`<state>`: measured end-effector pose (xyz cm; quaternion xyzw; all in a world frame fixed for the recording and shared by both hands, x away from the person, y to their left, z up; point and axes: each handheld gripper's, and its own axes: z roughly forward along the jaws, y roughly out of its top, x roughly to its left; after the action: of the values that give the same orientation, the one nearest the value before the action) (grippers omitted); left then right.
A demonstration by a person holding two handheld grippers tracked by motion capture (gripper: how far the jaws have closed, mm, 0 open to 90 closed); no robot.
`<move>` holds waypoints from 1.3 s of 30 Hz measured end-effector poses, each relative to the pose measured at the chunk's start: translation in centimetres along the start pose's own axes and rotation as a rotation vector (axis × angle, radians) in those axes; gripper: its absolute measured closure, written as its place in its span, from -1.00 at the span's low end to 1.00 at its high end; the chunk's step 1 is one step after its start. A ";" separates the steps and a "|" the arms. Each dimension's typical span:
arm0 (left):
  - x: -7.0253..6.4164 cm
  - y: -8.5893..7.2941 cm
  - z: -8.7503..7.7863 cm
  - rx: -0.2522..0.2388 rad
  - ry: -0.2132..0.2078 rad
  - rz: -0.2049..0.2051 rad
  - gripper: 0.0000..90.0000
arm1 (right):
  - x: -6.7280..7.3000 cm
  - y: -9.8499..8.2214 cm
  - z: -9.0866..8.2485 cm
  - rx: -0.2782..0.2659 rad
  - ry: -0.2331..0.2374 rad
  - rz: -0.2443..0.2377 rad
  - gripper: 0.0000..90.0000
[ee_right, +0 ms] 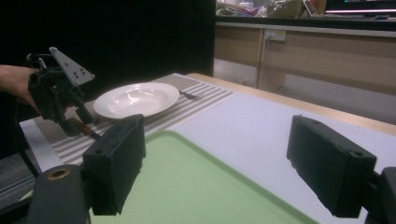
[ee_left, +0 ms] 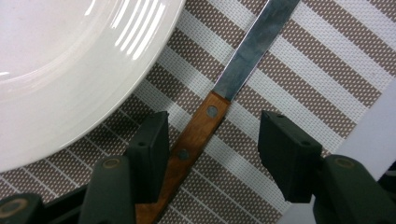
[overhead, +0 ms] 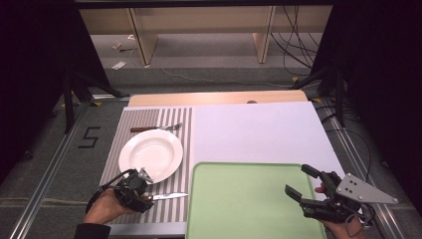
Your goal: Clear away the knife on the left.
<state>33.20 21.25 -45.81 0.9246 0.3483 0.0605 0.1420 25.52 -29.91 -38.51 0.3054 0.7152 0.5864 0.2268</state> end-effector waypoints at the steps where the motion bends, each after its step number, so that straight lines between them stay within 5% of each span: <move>1: 0.0 0.0 0.0 0.000 0.000 0.000 0.01 | 0.0 0.0 0.0 0.000 0.001 0.001 -0.54; 8: 0.1 0.3 0.5 0.031 0.026 0.015 0.21 | 0.0 0.0 0.1 -0.004 0.003 0.002 -0.54; 20: 0.0 0.7 0.5 0.065 -0.018 -0.020 0.68 | 0.0 0.0 0.1 -0.001 0.003 0.000 -0.53; 25: -0.3 0.7 0.5 0.081 -0.034 -0.026 0.71 | 0.0 0.0 0.1 0.001 0.002 0.000 -0.53; 32: -0.4 1.0 -0.4 0.016 -0.092 -0.054 0.71 | 0.0 0.0 0.1 0.001 0.002 0.002 -0.53; 39: -1.1 1.8 -1.5 -0.105 -0.193 -0.079 0.71 | 0.0 0.0 0.1 0.001 0.003 0.001 -0.53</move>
<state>33.19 19.58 -43.89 0.9029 0.3656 -0.0161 0.2255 25.57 -29.84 -38.54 0.3047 0.7158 0.5866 0.2253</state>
